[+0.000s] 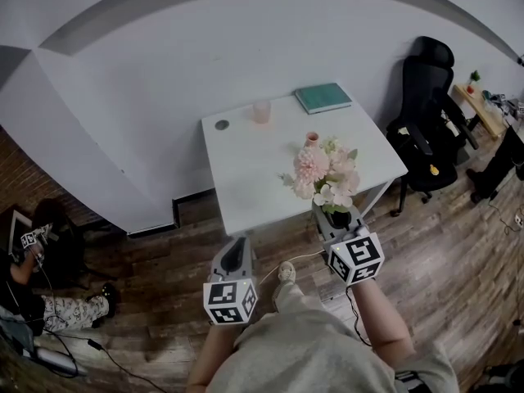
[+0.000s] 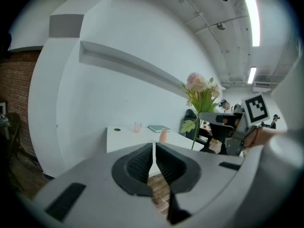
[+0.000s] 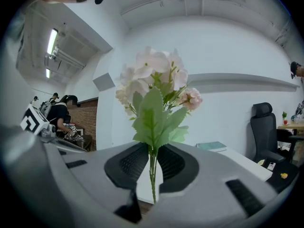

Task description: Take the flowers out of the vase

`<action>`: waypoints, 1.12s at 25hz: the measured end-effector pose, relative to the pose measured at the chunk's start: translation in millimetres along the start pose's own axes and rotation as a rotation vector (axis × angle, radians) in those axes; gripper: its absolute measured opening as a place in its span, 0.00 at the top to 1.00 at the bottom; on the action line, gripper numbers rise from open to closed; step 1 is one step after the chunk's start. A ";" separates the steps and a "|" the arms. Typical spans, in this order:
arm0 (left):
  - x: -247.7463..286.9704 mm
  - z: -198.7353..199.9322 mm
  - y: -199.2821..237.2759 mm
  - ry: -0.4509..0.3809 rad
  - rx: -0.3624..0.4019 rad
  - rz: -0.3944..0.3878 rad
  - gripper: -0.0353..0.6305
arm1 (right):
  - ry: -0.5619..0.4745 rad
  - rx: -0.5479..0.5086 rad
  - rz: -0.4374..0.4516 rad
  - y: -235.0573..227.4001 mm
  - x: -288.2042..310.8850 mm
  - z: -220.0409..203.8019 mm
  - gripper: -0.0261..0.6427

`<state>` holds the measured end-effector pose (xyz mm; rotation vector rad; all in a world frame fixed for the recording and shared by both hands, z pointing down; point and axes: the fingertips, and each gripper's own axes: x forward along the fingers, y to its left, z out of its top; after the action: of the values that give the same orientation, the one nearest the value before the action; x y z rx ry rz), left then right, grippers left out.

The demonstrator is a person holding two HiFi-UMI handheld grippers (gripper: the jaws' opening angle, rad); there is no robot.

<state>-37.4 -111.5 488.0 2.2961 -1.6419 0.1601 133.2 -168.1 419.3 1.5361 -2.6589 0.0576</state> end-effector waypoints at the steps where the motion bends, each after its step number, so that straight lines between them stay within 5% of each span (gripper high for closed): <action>1: -8.9 -5.7 -2.6 -0.004 0.001 0.000 0.92 | 0.000 0.003 0.005 7.7 -10.6 -4.9 0.87; 28: -59.1 -27.3 -26.6 -0.023 0.011 -0.011 0.92 | 0.022 0.080 0.054 60.3 -79.3 -40.9 0.88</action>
<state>-29.9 -41.8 492.9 2.3231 -1.6425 0.1409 122.1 -66.7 453.9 1.4757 -2.7127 0.1846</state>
